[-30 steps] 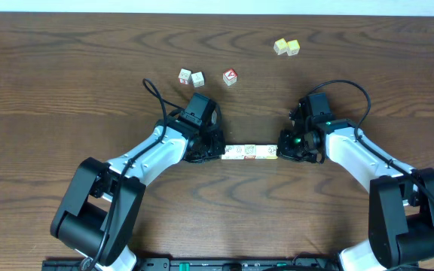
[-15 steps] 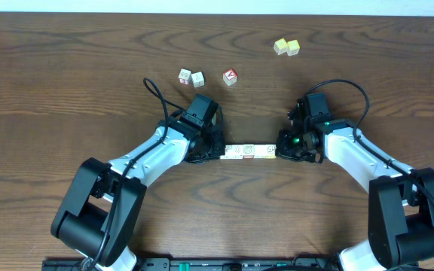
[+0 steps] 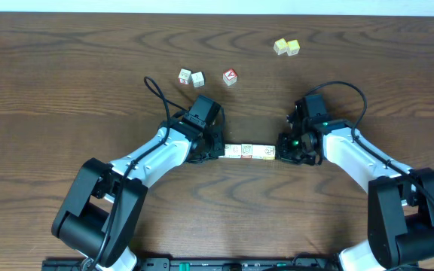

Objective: Lift 5 blocks

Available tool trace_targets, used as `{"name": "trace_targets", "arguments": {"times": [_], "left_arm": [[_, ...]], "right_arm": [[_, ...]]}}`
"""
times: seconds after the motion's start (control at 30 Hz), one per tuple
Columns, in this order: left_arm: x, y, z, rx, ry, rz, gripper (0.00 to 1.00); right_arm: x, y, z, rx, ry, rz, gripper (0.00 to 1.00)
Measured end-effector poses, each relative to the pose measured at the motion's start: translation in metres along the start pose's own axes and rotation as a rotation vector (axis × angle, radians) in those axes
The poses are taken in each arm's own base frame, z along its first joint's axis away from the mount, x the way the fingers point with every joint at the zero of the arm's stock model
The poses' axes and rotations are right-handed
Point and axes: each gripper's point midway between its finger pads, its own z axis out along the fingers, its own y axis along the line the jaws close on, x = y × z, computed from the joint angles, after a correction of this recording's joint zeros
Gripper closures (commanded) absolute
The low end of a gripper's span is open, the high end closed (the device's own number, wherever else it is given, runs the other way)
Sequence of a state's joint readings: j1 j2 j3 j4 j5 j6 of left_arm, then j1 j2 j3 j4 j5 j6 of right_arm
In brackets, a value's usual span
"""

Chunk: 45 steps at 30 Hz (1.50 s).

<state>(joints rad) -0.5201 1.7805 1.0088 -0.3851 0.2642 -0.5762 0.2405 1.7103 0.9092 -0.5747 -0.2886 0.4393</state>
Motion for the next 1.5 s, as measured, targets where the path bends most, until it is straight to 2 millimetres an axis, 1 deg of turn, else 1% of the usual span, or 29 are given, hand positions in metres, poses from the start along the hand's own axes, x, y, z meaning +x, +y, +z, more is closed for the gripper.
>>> {"name": "trace_targets", "arguments": {"times": [0.1,0.23,0.37,0.47,0.57,0.63,0.67,0.73,0.77,0.8,0.87,0.9,0.93,1.0,1.03,1.1,1.17,1.2,1.27,1.33,1.4,1.5], "left_arm": [[-0.001,0.002,0.0,-0.009,-0.007,0.0,0.93],[-0.003,0.004,0.0,-0.023,-0.016,0.0,0.93],[0.001,0.016,-0.002,-0.086,-0.008,-0.008,0.93],[0.002,0.027,-0.01,-0.145,-0.017,-0.011,0.92],[-0.004,0.027,-0.032,-0.156,-0.069,-0.012,0.93],[-0.013,0.024,-0.055,-0.136,-0.126,-0.018,0.93],[-0.017,0.023,-0.067,-0.124,-0.158,-0.023,0.92],[-0.028,0.022,-0.101,-0.092,-0.24,-0.041,0.92],[-0.033,0.023,-0.117,-0.078,-0.282,-0.053,0.9],[-0.035,0.025,-0.131,-0.068,-0.312,-0.064,0.83],[-0.036,0.035,-0.161,-0.064,-0.375,-0.098,0.69],[-0.036,0.041,-0.177,-0.066,-0.41,-0.116,0.57],[-0.035,0.047,-0.189,-0.074,-0.437,-0.13,0.5],[-0.029,0.06,-0.211,-0.094,-0.484,-0.155,0.43],[-0.026,0.066,-0.219,-0.108,-0.499,-0.17,0.32],[-0.016,0.081,-0.233,-0.146,-0.517,-0.203,0.28],[-0.006,0.094,-0.244,-0.184,-0.534,-0.227,0.28],[-0.001,0.1,-0.247,-0.202,-0.532,-0.237,0.27],[0.008,0.107,-0.251,-0.231,-0.525,-0.245,0.27],[0.012,0.112,-0.252,-0.253,-0.517,-0.249,0.27],[0.013,0.113,-0.251,-0.264,-0.515,-0.251,0.27],[0.013,0.114,-0.251,-0.27,-0.512,-0.252,0.26]], "right_arm": [[0.001,-0.006,-0.001,0.034,0.006,0.005,0.99],[-0.002,-0.009,-0.006,0.071,-0.001,0.004,0.99],[-0.003,-0.016,-0.015,0.134,0.012,0.009,0.99],[-0.006,-0.018,-0.026,0.178,0.017,0.013,0.99],[-0.011,-0.015,-0.042,0.204,0.026,0.016,0.99],[-0.016,-0.01,-0.055,0.212,0.026,0.012,0.99],[-0.017,-0.008,-0.06,0.217,0.029,0.012,0.99],[-0.02,-0.003,-0.074,0.223,0.029,0.009,0.99],[-0.02,-0.001,-0.082,0.226,0.028,0.008,0.99],[-0.02,0.001,-0.089,0.227,0.029,0.008,0.97],[-0.018,0.005,-0.105,0.222,0.011,0.001,0.91],[-0.015,0.007,-0.115,0.215,-0.006,-0.006,0.86],[-0.013,0.008,-0.125,0.209,-0.022,-0.01,0.82],[-0.004,0.011,-0.147,0.193,-0.058,-0.022,0.73],[0.001,0.013,-0.157,0.185,-0.076,-0.028,0.68],[0.013,0.016,-0.177,0.169,-0.11,-0.045,0.58],[0.029,0.023,-0.193,0.152,-0.134,-0.08,0.31],[0.036,0.026,-0.199,0.143,-0.144,-0.099,0.01],[0.049,0.032,-0.21,0.122,-0.167,-0.134,0.01],[0.061,0.036,-0.215,0.106,-0.188,-0.164,0.01],[0.071,0.033,-0.214,0.103,-0.194,-0.167,0.01],[0.082,0.023,-0.203,0.122,-0.177,-0.142,0.01]]}}
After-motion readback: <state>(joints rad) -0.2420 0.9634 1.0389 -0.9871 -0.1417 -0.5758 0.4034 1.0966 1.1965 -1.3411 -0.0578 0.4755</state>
